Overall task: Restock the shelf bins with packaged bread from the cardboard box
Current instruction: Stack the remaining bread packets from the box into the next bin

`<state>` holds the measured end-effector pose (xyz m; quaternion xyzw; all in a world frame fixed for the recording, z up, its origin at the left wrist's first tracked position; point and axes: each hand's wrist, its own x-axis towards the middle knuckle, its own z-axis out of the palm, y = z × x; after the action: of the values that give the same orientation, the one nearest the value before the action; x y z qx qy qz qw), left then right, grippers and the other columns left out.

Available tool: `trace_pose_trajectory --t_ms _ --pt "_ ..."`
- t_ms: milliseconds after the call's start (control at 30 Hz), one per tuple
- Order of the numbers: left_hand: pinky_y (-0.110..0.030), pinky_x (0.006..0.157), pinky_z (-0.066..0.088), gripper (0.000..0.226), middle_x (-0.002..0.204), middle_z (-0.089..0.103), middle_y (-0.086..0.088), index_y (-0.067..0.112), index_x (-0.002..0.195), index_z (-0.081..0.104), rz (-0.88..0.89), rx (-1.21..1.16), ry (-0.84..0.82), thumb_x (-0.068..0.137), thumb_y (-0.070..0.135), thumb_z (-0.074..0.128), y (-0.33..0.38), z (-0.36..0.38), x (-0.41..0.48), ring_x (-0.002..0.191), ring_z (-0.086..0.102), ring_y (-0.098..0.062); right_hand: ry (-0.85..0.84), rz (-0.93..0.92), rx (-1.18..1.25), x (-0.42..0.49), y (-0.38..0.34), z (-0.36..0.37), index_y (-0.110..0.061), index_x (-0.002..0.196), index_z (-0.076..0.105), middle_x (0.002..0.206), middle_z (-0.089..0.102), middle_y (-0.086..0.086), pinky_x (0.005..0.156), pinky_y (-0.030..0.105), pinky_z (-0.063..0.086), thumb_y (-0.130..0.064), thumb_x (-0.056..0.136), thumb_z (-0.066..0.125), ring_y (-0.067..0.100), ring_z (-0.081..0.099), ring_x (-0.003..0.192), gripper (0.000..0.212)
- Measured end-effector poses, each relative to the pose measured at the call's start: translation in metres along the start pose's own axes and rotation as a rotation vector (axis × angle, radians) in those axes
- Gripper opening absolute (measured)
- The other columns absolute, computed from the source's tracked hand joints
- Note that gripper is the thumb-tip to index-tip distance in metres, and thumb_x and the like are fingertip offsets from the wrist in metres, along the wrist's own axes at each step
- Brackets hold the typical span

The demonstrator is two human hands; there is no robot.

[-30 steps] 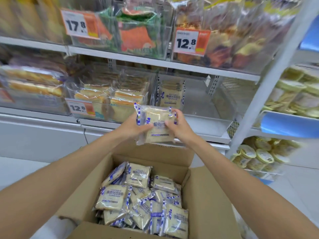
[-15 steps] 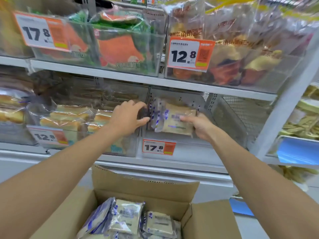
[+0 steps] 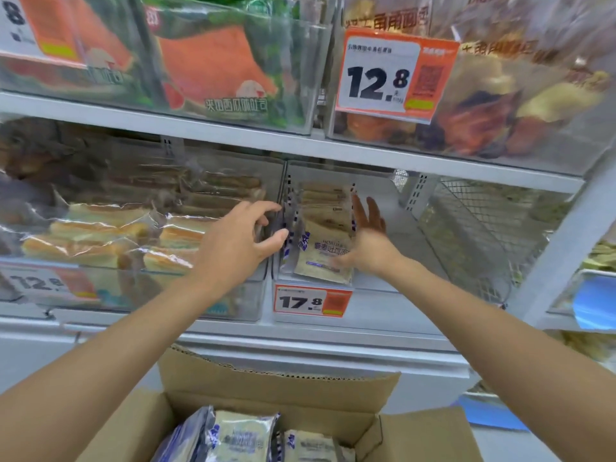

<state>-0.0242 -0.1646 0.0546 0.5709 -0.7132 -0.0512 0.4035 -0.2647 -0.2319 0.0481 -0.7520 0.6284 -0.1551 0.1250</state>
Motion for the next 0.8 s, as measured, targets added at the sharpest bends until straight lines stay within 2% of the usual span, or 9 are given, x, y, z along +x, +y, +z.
trace_pose_trajectory --t_ms 67,167,200,267,333,400,567,733,800 --pt "-0.027 0.060 0.042 0.044 0.082 0.045 0.019 0.032 0.128 0.058 -0.002 -0.006 0.005 0.086 0.049 0.058 0.001 -0.001 0.000 0.069 0.050 -0.005 0.004 -0.059 -0.159 0.004 -0.001 -0.003 -0.038 0.150 -0.019 0.158 -0.028 -0.002 0.113 0.050 0.028 -0.044 0.069 0.084 0.028 -0.015 0.148 0.131" --pt "-0.028 0.062 0.042 0.045 0.081 0.044 0.019 0.031 0.129 0.057 0.008 -0.029 -0.004 0.087 0.048 0.060 0.000 -0.002 0.000 0.070 0.050 -0.005 -0.101 -0.160 -0.504 0.014 -0.006 -0.002 -0.031 0.155 -0.006 0.162 -0.018 -0.002 0.117 0.059 -0.005 -0.067 0.069 0.071 0.023 -0.015 0.149 0.121" --pt "-0.027 0.062 0.040 0.045 0.081 0.044 0.019 0.031 0.129 0.057 0.008 -0.032 -0.006 0.087 0.048 0.059 0.000 -0.002 0.000 0.069 0.049 -0.004 -0.137 -0.174 -0.552 0.017 -0.007 0.000 -0.028 0.155 -0.004 0.163 -0.011 -0.001 0.116 0.058 -0.009 -0.071 0.067 0.068 0.022 -0.011 0.150 0.122" --pt "-0.025 0.061 0.039 0.046 0.082 0.044 0.020 0.032 0.129 0.057 0.010 -0.035 -0.002 0.086 0.049 0.058 -0.001 -0.001 -0.001 0.068 0.049 -0.003 -0.117 -0.216 -0.543 0.021 -0.009 0.003 -0.028 0.155 0.002 0.162 0.007 0.004 0.118 0.055 -0.005 -0.070 0.067 0.068 0.025 0.005 0.149 0.117" --pt "-0.025 0.062 0.041 0.047 0.083 0.046 0.019 0.033 0.129 0.056 0.015 -0.042 0.006 0.086 0.051 0.056 -0.002 0.000 -0.002 0.068 0.050 -0.004 0.042 -0.309 -0.495 0.025 -0.009 0.006 -0.031 0.153 0.014 0.153 0.027 0.009 0.119 0.049 0.010 -0.062 0.071 0.070 0.031 0.026 0.142 0.103" --pt "-0.025 0.062 0.041 0.047 0.086 0.048 0.017 0.034 0.129 0.056 0.021 -0.042 0.005 0.086 0.052 0.055 -0.004 0.000 -0.002 0.068 0.050 -0.004 0.158 -0.360 -0.467 0.029 -0.010 0.007 -0.031 0.151 0.021 0.148 0.035 0.009 0.113 0.044 0.022 -0.057 0.074 0.070 0.033 0.036 0.134 0.095" --pt "-0.027 0.062 0.044 0.044 0.094 0.052 0.014 0.035 0.128 0.055 0.028 -0.028 0.005 0.087 0.051 0.056 -0.004 0.000 -0.002 0.068 0.051 -0.006 0.020 -0.325 -0.587 0.030 -0.012 0.018 -0.033 0.151 0.008 0.151 0.020 0.007 0.116 0.049 0.015 -0.068 0.071 0.067 0.030 0.018 0.142 0.106" --pt "-0.029 0.063 0.044 0.044 0.093 0.052 0.012 0.034 0.127 0.057 0.024 -0.034 -0.012 0.087 0.050 0.059 -0.004 -0.002 0.000 0.068 0.049 -0.006 -0.018 -0.249 -0.532 0.024 -0.018 0.007 -0.040 0.151 -0.007 0.161 -0.003 0.006 0.117 0.054 -0.008 -0.075 0.068 0.063 0.028 -0.006 0.149 0.115" --pt "-0.030 0.066 0.047 0.045 0.098 0.053 0.009 0.031 0.129 0.056 0.024 -0.002 -0.026 0.087 0.048 0.061 0.001 -0.007 -0.002 0.075 0.053 -0.009 0.050 -0.259 -0.390 0.006 -0.027 -0.006 -0.037 0.153 0.006 0.162 0.009 0.005 0.121 0.047 0.003 -0.068 0.074 0.065 0.028 0.005 0.149 0.103"
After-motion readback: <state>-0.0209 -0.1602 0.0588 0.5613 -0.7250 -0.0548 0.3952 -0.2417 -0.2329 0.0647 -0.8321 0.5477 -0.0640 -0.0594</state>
